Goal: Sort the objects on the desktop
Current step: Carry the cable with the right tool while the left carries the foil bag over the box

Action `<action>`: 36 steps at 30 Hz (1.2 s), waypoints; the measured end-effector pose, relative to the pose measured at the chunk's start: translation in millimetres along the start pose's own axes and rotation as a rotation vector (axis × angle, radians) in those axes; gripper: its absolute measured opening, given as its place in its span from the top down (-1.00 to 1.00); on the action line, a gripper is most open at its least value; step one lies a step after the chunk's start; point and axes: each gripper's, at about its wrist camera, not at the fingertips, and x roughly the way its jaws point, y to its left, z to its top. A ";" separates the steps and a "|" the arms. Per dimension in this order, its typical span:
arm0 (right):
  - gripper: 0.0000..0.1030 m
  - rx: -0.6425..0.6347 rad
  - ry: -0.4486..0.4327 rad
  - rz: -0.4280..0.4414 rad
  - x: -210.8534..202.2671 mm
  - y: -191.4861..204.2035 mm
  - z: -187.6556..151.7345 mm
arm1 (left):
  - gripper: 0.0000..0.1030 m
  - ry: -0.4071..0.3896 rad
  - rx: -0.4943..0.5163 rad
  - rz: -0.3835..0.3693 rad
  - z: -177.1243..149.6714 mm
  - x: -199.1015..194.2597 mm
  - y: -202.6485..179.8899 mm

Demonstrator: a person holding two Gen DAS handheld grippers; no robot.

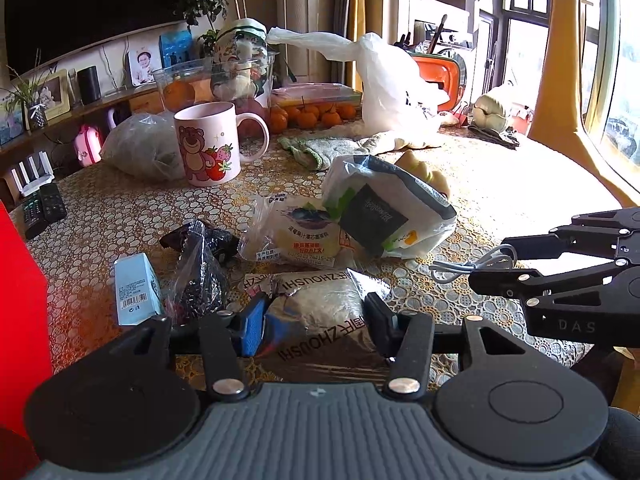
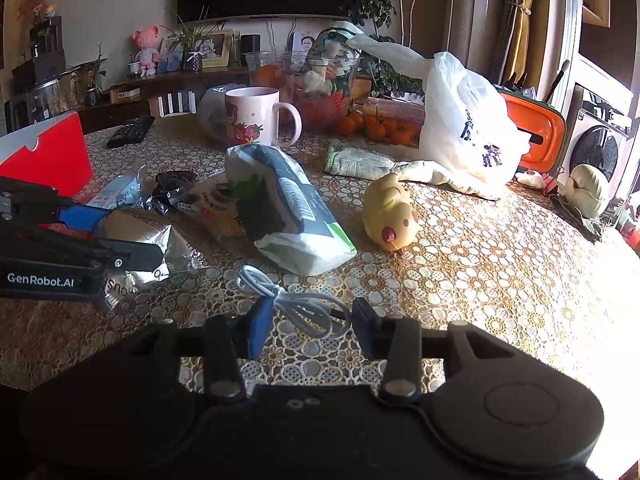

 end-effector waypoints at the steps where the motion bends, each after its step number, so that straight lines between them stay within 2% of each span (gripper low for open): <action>1: 0.17 0.000 -0.002 0.001 -2.8 0.1 0.5 | 0.01 -0.002 -0.003 0.001 0.2 -2.8 -0.3; 14: 0.17 -0.073 -0.037 0.046 -42.9 30.7 16.1 | 0.01 -0.031 -0.055 0.032 3.8 -57.9 8.0; 26: 0.17 -0.137 -0.095 0.163 -88.9 81.0 47.2 | 0.01 -0.070 -0.114 0.101 0.4 -135.6 37.8; 36: 0.17 -0.162 -0.113 0.279 -111.3 128.1 70.9 | 0.01 -0.121 -0.138 0.148 -11.4 -196.4 68.4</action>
